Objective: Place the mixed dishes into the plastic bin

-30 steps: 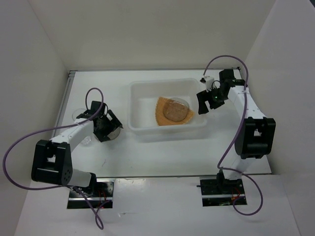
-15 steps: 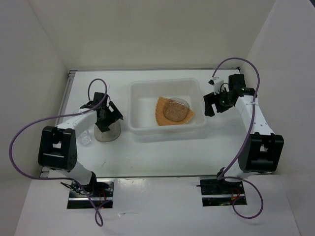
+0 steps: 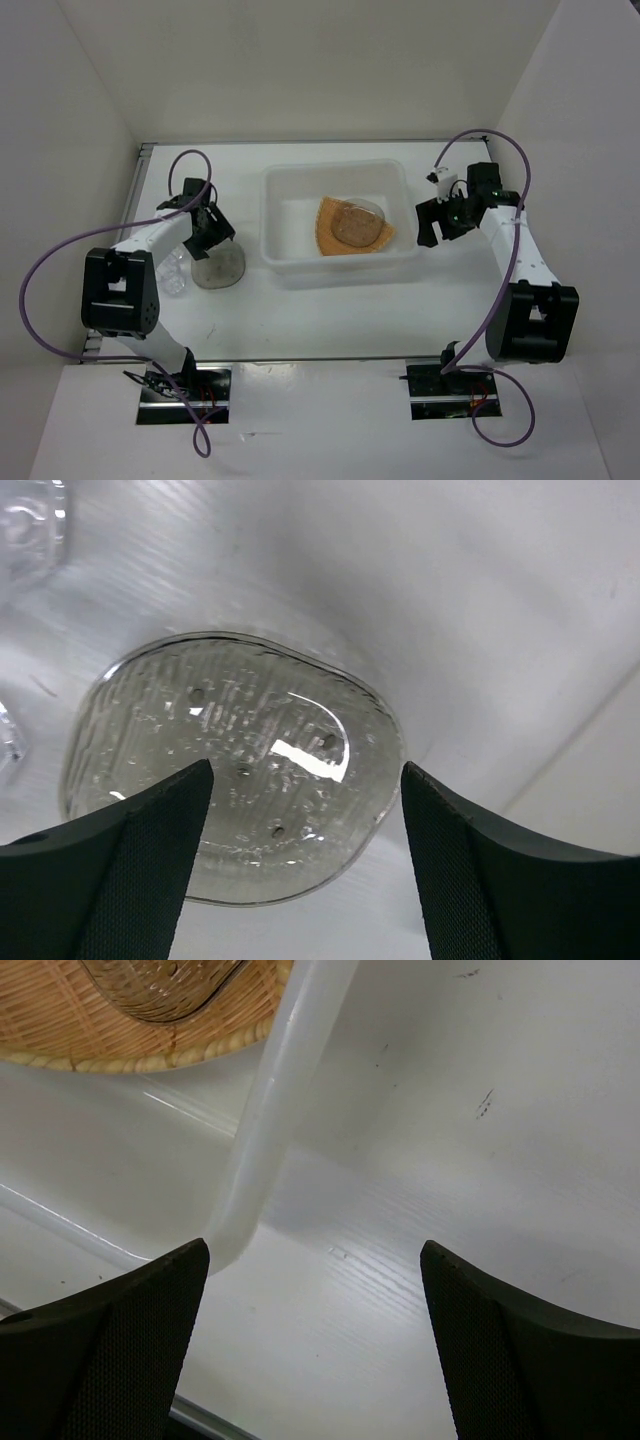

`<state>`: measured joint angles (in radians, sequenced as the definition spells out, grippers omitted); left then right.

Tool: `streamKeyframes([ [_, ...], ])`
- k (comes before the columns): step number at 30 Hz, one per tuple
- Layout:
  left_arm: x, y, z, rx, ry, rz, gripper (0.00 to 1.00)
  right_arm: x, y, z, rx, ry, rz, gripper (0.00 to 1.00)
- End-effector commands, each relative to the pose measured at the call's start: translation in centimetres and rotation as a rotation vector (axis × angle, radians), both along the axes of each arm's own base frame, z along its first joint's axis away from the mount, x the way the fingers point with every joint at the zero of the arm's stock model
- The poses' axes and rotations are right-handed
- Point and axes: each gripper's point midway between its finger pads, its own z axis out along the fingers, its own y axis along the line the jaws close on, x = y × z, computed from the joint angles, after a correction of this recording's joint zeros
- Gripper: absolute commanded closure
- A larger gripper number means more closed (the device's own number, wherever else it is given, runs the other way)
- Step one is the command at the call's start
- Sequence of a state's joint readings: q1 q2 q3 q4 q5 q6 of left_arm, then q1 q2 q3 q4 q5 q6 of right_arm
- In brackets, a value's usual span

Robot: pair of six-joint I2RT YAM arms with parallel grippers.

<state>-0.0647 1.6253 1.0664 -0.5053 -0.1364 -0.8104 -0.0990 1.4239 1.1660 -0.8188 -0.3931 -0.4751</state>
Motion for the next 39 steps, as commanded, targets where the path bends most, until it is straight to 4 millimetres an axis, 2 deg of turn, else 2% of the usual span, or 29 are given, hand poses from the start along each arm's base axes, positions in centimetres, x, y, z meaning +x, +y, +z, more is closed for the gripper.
streamKeyframes([
  [1, -0.7, 1.5, 0.7, 0.061, 0.028, 0.009, 0.21, 0.1, -0.1, 0.2, 0.003, -0.033, -0.003, 0.09],
  [2, -0.4, 1.6, 1.1, 0.069, 0.017, 0.013, 0.21, 0.1, -0.1, 0.2, 0.003, -0.033, -0.003, 0.09],
  [6, -1.5, 2.6, 1.3, 0.115, 0.049, 0.032, 0.2, -0.5, 0.3, -0.7, 0.025, -0.012, 0.008, 0.09],
  [10, -2.8, 3.0, 1.6, 0.136, 0.082, 0.038, 0.06, -1.1, 1.1, -1.4, 0.066, 0.002, 0.019, 0.09],
  [12, -3.3, 3.0, 2.4, 0.136, 0.079, 0.038, 0.01, -1.4, 1.1, -1.8, 0.067, 0.012, 0.019, 0.09],
  [17, -4.9, 3.0, 4.3, 0.123, 0.049, 0.065, 0.01, -0.7, 1.6, -1.5, 0.095, -0.017, 0.017, 0.09],
  [21, -6.8, 2.4, 3.7, 0.083, 0.08, 0.068, 0.01, -0.6, 2.0, -1.3, 0.121, -0.024, 0.021, 0.09],
  [22, -7.7, 2.2, 2.7, 0.068, 0.112, 0.074, 0.01, -0.6, 2.0, -1.6, 0.122, -0.015, 0.02, 0.09],
  [25, -8.8, 1.4, 2.1, 0.023, 0.128, 0.082, 0.01, -0.6, 2.5, -1.4, 0.147, -0.017, 0.035, 0.09],
  [28, -9.1, 0.4, 2.4, -0.044, 0.106, 0.095, 0.01, 0.3, 2.8, 0.5, 0.169, -0.056, 0.044, 0.09],
  [31, -9.1, -0.7, 2.2, -0.092, 0.095, 0.095, 0.01, 1.6, 3.2, 3.1, 0.195, -0.112, 0.048, 0.09],
  [33, -9.1, -1.0, 2.0, -0.101, 0.094, 0.106, 0.01, 2.1, 3.3, 3.7, 0.202, -0.126, 0.056, 0.09],
  [35, -10.0, -1.3, 0.5, -0.098, 0.139, 0.107, 0.01, 2.4, 3.5, 4.8, 0.214, -0.144, 0.058, 0.09],
  [38, -9.9, -1.3, -0.6, -0.091, 0.135, 0.133, 0.01, 2.5, 3.5, 5.2, 0.214, -0.147, 0.058, 0.09],
  [39, -9.6, -1.1, -0.5, -0.084, 0.123, 0.145, 0.04, 2.5, 3.5, 5.2, 0.214, -0.147, 0.058, 0.09],
])
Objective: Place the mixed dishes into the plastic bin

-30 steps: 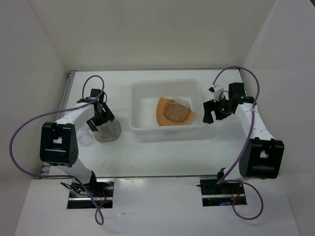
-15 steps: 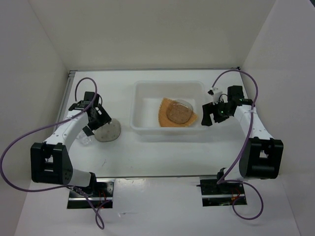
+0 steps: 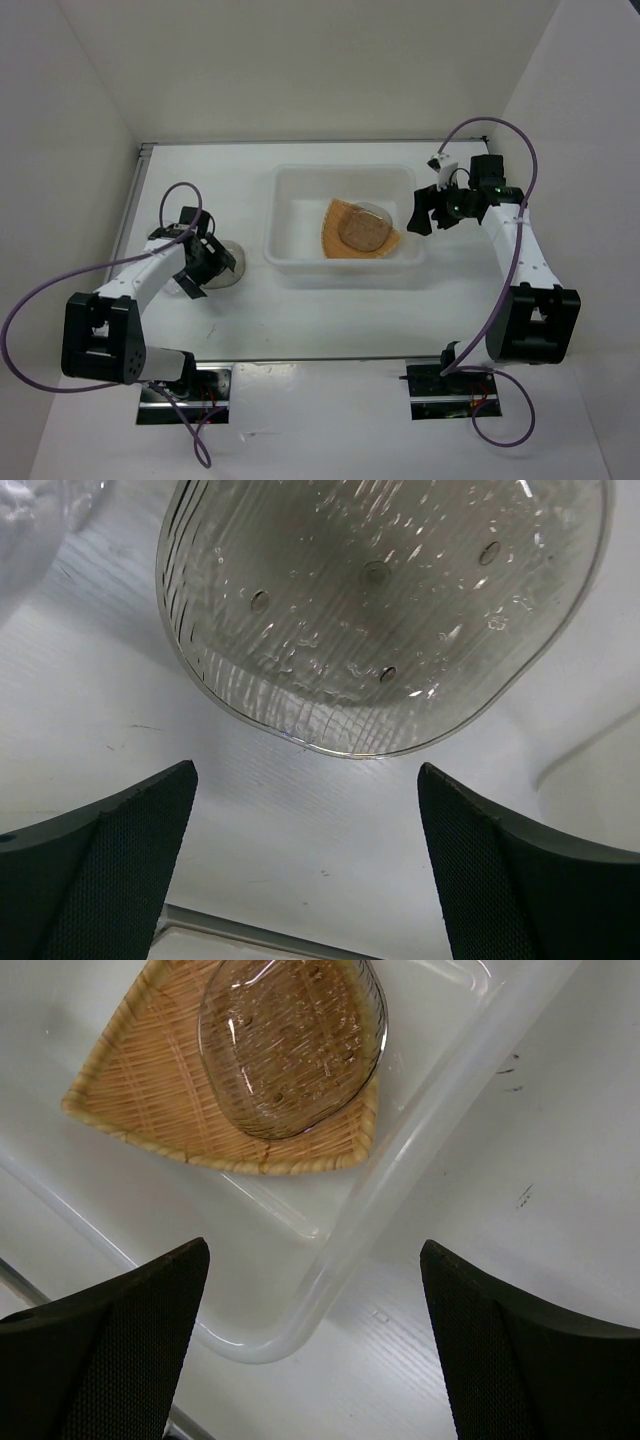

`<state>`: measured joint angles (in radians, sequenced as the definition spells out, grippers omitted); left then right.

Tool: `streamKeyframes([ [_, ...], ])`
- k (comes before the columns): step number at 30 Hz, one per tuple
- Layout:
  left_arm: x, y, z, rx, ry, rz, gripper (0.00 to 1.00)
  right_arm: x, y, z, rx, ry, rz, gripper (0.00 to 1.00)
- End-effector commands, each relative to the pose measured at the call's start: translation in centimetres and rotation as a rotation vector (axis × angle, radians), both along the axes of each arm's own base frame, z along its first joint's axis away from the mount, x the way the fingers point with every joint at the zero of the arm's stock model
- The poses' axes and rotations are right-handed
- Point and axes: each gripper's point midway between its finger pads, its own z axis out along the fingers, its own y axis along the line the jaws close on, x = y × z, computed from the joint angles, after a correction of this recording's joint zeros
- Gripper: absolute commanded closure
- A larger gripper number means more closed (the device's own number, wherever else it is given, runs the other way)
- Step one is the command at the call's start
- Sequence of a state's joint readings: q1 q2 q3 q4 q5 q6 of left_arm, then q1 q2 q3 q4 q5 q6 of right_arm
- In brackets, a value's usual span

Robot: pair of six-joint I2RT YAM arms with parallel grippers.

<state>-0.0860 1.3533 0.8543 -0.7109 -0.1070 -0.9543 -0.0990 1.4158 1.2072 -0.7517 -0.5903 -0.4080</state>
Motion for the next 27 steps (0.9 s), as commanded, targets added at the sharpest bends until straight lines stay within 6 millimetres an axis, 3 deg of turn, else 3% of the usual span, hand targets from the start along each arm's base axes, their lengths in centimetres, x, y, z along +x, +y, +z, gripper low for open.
streamKeyframes([
  [1, 0.1, -0.3, -1.2, -0.014, 0.001, 0.06, 0.04, 0.6, 0.0, 1.6, 0.01, -0.038, 0.0, 0.09],
  [10, 0.0, 0.7, -3.5, 0.068, 0.056, 0.087, 0.08, 0.5, -0.5, 2.5, -0.026, -0.064, -0.004, 0.09],
  [14, 0.9, 1.0, -4.2, 0.094, 0.06, 0.082, 0.23, 0.5, -0.7, 2.4, -0.033, -0.063, -0.009, 0.09],
  [18, 1.3, 1.2, -5.2, 0.114, 0.102, 0.063, 0.29, 0.4, -0.8, 2.9, -0.043, -0.08, -0.015, 0.09],
  [20, 1.5, 1.3, -5.2, 0.124, 0.1, 0.066, 0.38, 0.1, -0.9, 2.8, -0.045, -0.074, -0.026, 0.09],
  [21, 1.5, 1.3, -5.2, 0.124, 0.1, 0.066, 0.48, 0.1, -0.9, 2.8, -0.045, -0.074, -0.026, 0.09],
  [27, 2.5, 1.2, -4.5, 0.121, 0.065, 0.059, 0.64, -0.3, -1.2, 2.5, -0.06, -0.072, -0.038, 0.09],
])
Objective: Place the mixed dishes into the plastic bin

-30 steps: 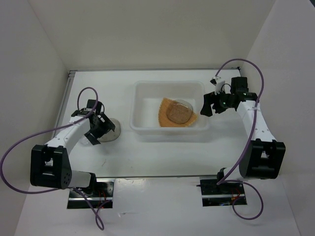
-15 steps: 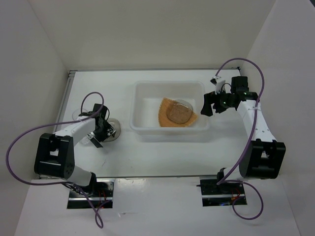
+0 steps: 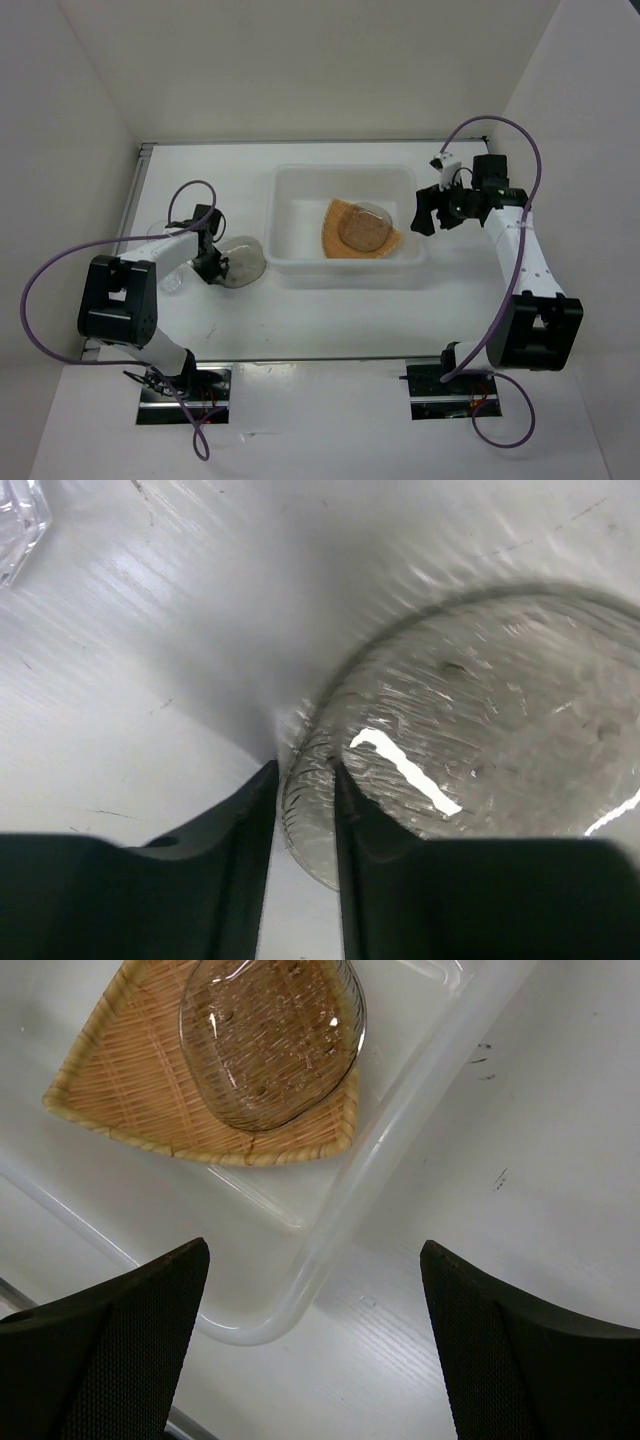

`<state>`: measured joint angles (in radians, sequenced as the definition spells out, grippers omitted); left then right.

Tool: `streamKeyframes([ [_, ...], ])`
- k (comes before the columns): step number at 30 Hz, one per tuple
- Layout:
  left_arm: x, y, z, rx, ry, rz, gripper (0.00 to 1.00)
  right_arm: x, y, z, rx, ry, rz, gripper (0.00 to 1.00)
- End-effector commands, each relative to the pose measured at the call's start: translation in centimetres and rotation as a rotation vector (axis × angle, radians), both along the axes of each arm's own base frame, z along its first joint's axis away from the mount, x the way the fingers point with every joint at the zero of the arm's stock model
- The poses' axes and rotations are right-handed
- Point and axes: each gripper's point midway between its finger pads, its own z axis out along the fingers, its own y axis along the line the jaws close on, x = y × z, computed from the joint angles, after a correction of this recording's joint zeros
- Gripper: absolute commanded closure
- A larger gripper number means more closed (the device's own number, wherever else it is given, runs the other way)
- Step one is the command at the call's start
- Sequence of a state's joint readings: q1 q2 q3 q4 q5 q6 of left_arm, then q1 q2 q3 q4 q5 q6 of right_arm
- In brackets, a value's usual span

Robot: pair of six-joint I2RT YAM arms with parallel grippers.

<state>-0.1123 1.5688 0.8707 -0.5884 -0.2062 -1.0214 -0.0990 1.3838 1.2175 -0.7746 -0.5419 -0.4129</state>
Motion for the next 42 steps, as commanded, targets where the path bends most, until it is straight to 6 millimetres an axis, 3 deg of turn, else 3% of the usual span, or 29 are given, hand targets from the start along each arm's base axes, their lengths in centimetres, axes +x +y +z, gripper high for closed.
streamKeyframes([
  [1, 0.3, 0.6, 0.2, 0.035, -0.004, -0.005, 0.7, -0.2, -0.4, 1.4, -0.016, -0.044, -0.013, 0.09],
  [2, 0.8, 0.5, 0.7, 0.03, -0.024, 0.005, 0.85, 0.0, -0.6, 1.7, -0.025, -0.058, -0.028, 0.09],
  [5, 1.5, 0.6, 2.0, 0.036, -0.056, 0.019, 1.0, 0.1, -1.6, 1.1, -0.064, -0.057, -0.073, 0.09],
  [10, 3.3, 1.4, 6.7, 0.071, -0.153, 0.083, 1.0, -0.1, -3.8, 0.5, -0.15, -0.056, -0.191, 0.09],
  [11, 4.4, 1.9, 9.0, 0.094, -0.214, 0.106, 1.0, -0.5, -4.4, 0.0, -0.166, -0.051, -0.212, 0.09],
  [17, 6.7, 3.0, 16.7, 0.127, -0.393, 0.181, 1.0, -1.1, -7.5, -1.2, -0.269, -0.06, -0.392, 0.09],
  [22, 9.2, 2.6, 24.0, 0.082, -0.596, 0.185, 1.0, -1.4, -9.1, -0.8, -0.274, -0.101, -0.476, 0.09],
  [23, 10.4, 2.3, 26.5, 0.063, -0.677, 0.169, 1.0, -1.7, -9.7, -1.3, -0.285, -0.087, -0.494, 0.09],
  [24, 11.2, 1.8, 27.7, 0.048, -0.724, 0.136, 1.0, -1.5, -10.0, -1.1, -0.284, -0.098, -0.505, 0.09],
  [26, 12.6, -0.7, 29.8, -0.054, -0.81, 0.017, 1.0, -1.7, -10.0, -1.5, -0.285, -0.089, -0.504, 0.09],
  [27, 14.3, -2.2, 31.6, -0.09, -0.902, -0.077, 1.0, -1.5, -9.8, -1.4, -0.278, -0.098, -0.499, 0.09],
  [28, 15.5, -3.5, 31.4, -0.138, -0.902, -0.133, 1.0, -1.5, -9.8, -1.4, -0.278, -0.099, -0.499, 0.09],
  [29, 16.0, -6.2, 31.8, -0.201, -0.914, -0.246, 1.0, -1.5, -9.8, -1.4, -0.278, -0.099, -0.499, 0.09],
  [32, 17.9, -11.3, 30.8, -0.334, -0.886, -0.432, 1.0, -1.4, -10.2, -1.2, -0.278, -0.106, -0.511, 0.09],
  [33, 18.4, -13.5, 29.3, -0.372, -0.85, -0.496, 1.0, -1.4, -10.2, -1.2, -0.278, -0.106, -0.511, 0.09],
  [35, 18.6, -16.5, 29.6, -0.419, -0.853, -0.563, 1.0, -1.4, -10.2, -1.2, -0.278, -0.106, -0.511, 0.09],
  [36, 18.4, -19.2, 28.2, -0.448, -0.821, -0.611, 1.0, -1.4, -10.6, -1.2, -0.278, -0.105, -0.522, 0.09],
  [39, 18.1, -23.5, 26.1, -0.506, -0.776, -0.668, 1.0, -1.5, -10.7, -1.2, -0.271, -0.104, -0.523, 0.09],
  [40, 18.3, -24.4, 26.2, -0.52, -0.781, -0.673, 1.0, -1.5, -10.7, -1.2, -0.271, -0.104, -0.523, 0.09],
  [42, 18.1, -27.2, 24.0, -0.553, -0.726, -0.72, 1.0, -1.5, -10.9, -1.2, -0.264, -0.103, -0.528, 0.09],
])
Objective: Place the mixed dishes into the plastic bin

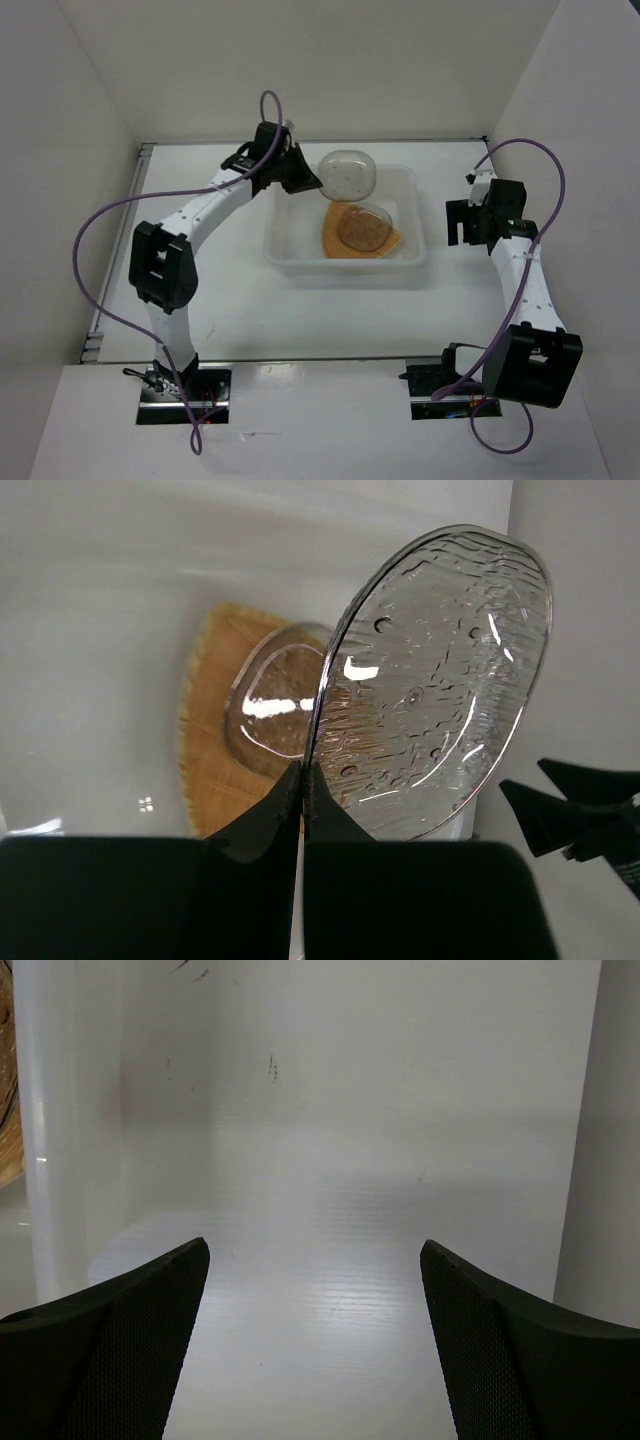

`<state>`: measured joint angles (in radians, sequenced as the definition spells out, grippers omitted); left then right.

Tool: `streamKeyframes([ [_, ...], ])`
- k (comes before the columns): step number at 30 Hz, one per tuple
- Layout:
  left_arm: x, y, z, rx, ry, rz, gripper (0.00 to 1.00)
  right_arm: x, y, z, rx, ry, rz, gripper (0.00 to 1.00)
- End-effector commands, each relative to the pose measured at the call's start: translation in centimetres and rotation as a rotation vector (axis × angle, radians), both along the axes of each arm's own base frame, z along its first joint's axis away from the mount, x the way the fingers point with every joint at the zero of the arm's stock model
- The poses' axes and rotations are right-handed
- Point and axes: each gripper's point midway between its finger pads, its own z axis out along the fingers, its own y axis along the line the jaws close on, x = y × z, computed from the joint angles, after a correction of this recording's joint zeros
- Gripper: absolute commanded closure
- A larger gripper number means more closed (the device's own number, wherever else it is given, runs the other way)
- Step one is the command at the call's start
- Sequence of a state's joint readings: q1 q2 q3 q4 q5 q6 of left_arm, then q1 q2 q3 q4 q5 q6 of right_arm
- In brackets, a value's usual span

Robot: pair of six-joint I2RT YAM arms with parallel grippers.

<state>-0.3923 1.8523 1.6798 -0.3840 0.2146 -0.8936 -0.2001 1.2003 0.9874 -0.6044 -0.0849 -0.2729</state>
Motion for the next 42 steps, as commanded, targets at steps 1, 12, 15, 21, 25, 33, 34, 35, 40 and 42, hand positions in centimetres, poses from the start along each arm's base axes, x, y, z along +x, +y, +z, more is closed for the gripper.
streamKeyframes([
  [1, 0.2, -4.9, 3.2, -0.075, -0.087, -0.136, 1.0, 0.7, -0.6, 1.2, -0.005, -0.07, -0.024, 0.09],
  [12, -0.6, -10.3, -8.7, 0.053, 0.101, -0.228, 1.0, 0.2, -1.6, 1.1, 0.014, -0.067, -0.035, 0.08],
  [15, -0.6, -10.1, -10.5, 0.084, 0.131, -0.225, 1.0, 0.1, -2.1, 1.1, 0.02, -0.069, -0.048, 0.07],
  [21, -1.0, -9.4, -12.9, 0.127, 0.18, -0.206, 1.0, 0.1, -2.3, 0.9, 0.037, -0.065, -0.041, 0.07],
  [25, -0.9, -8.3, -13.9, 0.138, 0.213, -0.204, 0.91, 0.1, -2.1, 0.3, 0.058, -0.044, -0.025, 0.06],
  [33, -0.2, -3.8, -4.1, 0.331, 0.001, -0.06, 0.09, 0.0, -1.7, -0.1, 0.085, -0.034, 0.001, 0.06],
  [34, 0.4, -1.5, -2.6, 0.402, -0.042, 0.04, 0.0, 0.1, -1.7, -0.4, 0.081, -0.025, 0.007, 0.06],
  [35, 0.7, 1.9, 1.1, 0.397, -0.089, 0.127, 0.0, 0.1, -1.7, -0.4, 0.081, -0.025, 0.007, 0.06],
  [40, -1.8, 15.4, 6.9, 0.419, -0.077, 0.419, 0.0, 0.2, -1.2, -0.6, 0.106, -0.023, 0.027, 0.06],
  [42, -3.1, 20.0, 8.3, 0.426, -0.079, 0.478, 0.0, 0.3, -1.0, -0.8, 0.118, -0.017, 0.035, 0.06],
])
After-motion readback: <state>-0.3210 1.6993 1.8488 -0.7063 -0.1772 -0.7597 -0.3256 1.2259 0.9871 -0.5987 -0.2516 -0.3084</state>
